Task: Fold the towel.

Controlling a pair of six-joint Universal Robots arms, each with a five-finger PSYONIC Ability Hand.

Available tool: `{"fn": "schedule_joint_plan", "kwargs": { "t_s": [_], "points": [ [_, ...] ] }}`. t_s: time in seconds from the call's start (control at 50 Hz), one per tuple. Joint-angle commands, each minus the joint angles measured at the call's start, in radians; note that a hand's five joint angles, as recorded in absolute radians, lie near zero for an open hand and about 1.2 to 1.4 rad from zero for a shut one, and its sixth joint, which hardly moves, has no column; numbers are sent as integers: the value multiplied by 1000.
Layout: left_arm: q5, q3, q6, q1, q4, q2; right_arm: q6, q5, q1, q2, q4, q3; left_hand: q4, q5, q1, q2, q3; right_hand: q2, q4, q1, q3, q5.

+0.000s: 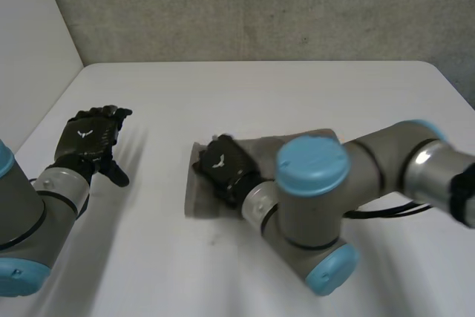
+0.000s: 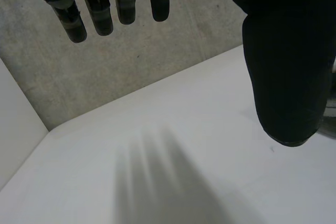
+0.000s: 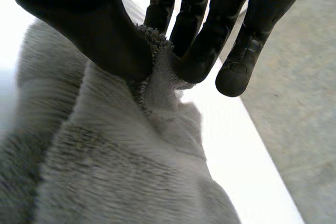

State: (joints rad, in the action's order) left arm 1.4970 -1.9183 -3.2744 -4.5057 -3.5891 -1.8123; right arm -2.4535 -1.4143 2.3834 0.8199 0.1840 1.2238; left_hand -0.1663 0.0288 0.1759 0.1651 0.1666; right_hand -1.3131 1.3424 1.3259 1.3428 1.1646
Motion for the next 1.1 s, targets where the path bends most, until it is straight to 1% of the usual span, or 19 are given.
{"fn": "schedule_joint_plan", "kwargs": {
  "t_s": [0.02, 0.26, 0.3, 0.32, 0.34, 0.38, 0.46, 0.5, 0.52, 0.56, 0.6, 0.62, 0.66, 0.68, 0.72, 0.88, 0.94, 1.04, 1.1],
  "points": [
    [-1, -2, -2, 0, 0, -1, -44, -12, 30, -48, -1, -43, -8, -29, -1, 9, 8, -83, 54, 70, 53, 57],
    [0, -4, -2, 3, -2, -5, -119, 20, 37, -51, -12, -44, -8, -29, -1, 9, 8, -83, 54, 70, 53, 57],
    [0, -4, -2, 3, -2, -7, -117, 18, 37, -53, -23, -49, -8, -29, -1, 9, 8, -8, -21, -5, -22, -18],
    [0, -4, -2, 5, -2, -7, -114, 20, 37, -51, -38, -46, -8, -29, -1, 9, 8, 626, -655, -639, -655, -652],
    [0, -4, -2, 5, 0, -9, -117, 15, 39, -44, -56, -44, -8, -29, -1, 9, 8, 1112, -1141, -1124, -1141, -1138],
    [0, -4, -2, 5, -2, -10, -119, 12, 37, -29, -75, -43, -8, -29, -1, 9, 8, 1139, -1168, -1151, -1168, -1165],
    [0, -5, -2, 5, -2, -10, -136, 12, 20, 48, -103, -18, -8, -29, -1, 9, 8, 1139, -1168, -1151, -1168, -1165],
    [0, -5, -2, 5, 0, -9, -188, 12, -7, 163, -112, 51, -8, -29, -1, 9, 8, 1139, -1168, -1151, -1168, -1165],
    [0, -5, -2, 5, 0, -9, -188, 12, -7, 163, -112, 51, -8, -29, -1, 9, 8, 1139, -1168, -1151, -1168, -1165],
    [0, -5, -2, 5, 0, -10, -261, 15, -90, 250, -116, 135, -8, -29, -1, 9, 8, 1139, -1168, -1151, -1168, -1165],
    [0, -7, -2, 6, 0, -10, -286, 17, -145, 283, -120, 179, -8, -29, -1, 9, 8, 1139, -1168, -1151, -1168, -1165],
    [0, -7, -2, 7, 0, -10, -286, 17, -145, 283, -120, 180, -8, -29, -1, 9, 8, 1139, -1168, -1151, -1168, -1165],
    [0, -7, -2, 8, 0, -12, -308, 34, -243, 335, -133, 288, -8, -29, -1, 9, 8, 1135, -1164, -1147, -1164, -1161],
    [0, -7, -2, 8, 0, -12, -308, 34, -244, 335, -133, 289, -8, -29, -1, 9, 8, 1134, -1163, -1147, -1164, -1160],
    [0, -7, -2, 11, -2, -15, -300, 47, -324, 381, -113, 397, -8, -29, -1, 9, 8, 1044, -1073, -1056, -1073, -1070],
    [0, -13, -2, 16, 0, -19, -282, 124, -483, 395, 6, 578, -8, -29, -1, 9, 8, 814, -844, -827, -844, -840],
    [2, -13, -2, 20, 1, -18, -266, 123, -492, 387, 40, 599, -8, -29, -1, 9, 8, 791, -820, -803, -820, -817],
    [5, -13, -2, 26, 1, -16, -223, 101, -513, 367, 188, 651, -8, -29, -1, 9, 8, 553, -583, -566, -583, -579],
    [5, -13, -2, 28, 1, -16, -214, 94, -523, 360, 216, 657, -8, -29, -1, 9, 8, 494, -524, -507, -524, -520]
  ]
}}
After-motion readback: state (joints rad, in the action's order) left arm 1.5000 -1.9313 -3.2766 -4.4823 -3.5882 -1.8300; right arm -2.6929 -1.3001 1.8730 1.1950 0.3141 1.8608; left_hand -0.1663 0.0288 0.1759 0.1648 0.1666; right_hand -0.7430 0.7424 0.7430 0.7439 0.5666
